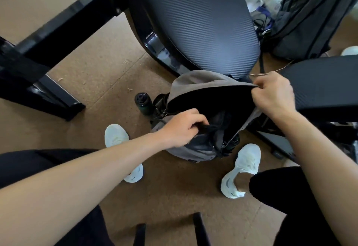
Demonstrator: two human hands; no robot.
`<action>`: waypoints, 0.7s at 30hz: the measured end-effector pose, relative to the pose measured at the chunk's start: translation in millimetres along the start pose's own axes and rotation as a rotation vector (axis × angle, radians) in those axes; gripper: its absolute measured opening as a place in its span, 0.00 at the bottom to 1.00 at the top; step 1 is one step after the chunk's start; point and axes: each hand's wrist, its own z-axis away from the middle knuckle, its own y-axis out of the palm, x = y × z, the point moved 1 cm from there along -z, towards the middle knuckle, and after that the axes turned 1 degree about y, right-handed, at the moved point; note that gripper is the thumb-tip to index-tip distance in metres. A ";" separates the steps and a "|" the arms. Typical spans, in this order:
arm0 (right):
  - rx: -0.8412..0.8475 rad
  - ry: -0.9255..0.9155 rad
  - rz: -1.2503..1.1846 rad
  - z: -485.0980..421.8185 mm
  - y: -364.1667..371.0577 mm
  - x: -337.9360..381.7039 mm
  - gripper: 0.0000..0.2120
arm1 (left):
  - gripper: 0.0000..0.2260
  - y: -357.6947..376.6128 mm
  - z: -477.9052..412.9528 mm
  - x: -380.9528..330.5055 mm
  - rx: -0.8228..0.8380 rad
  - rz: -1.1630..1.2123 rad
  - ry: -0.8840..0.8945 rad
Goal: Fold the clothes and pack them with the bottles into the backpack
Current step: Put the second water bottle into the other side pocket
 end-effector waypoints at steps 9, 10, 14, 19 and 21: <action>0.249 -0.652 0.154 28.6 44.9 76.4 0.33 | 0.12 -5.2 -2.5 11.8 -0.195 0.200 -0.125; 0.297 -0.704 0.173 30.3 53.6 84.6 0.35 | 0.13 -7.7 -1.9 12.3 -0.258 0.279 -0.166; 0.349 -0.824 0.350 31.2 87.7 103.8 0.41 | 0.14 -22.0 9.4 25.2 -0.597 0.625 -0.479; 0.206 -0.840 0.528 13.2 107.8 114.2 0.24 | 0.16 -43.9 18.9 76.2 -0.866 0.503 -0.738; 0.166 -0.825 0.504 7.6 112.5 109.5 0.08 | 0.14 -58.9 14.9 101.4 -0.864 0.365 -0.772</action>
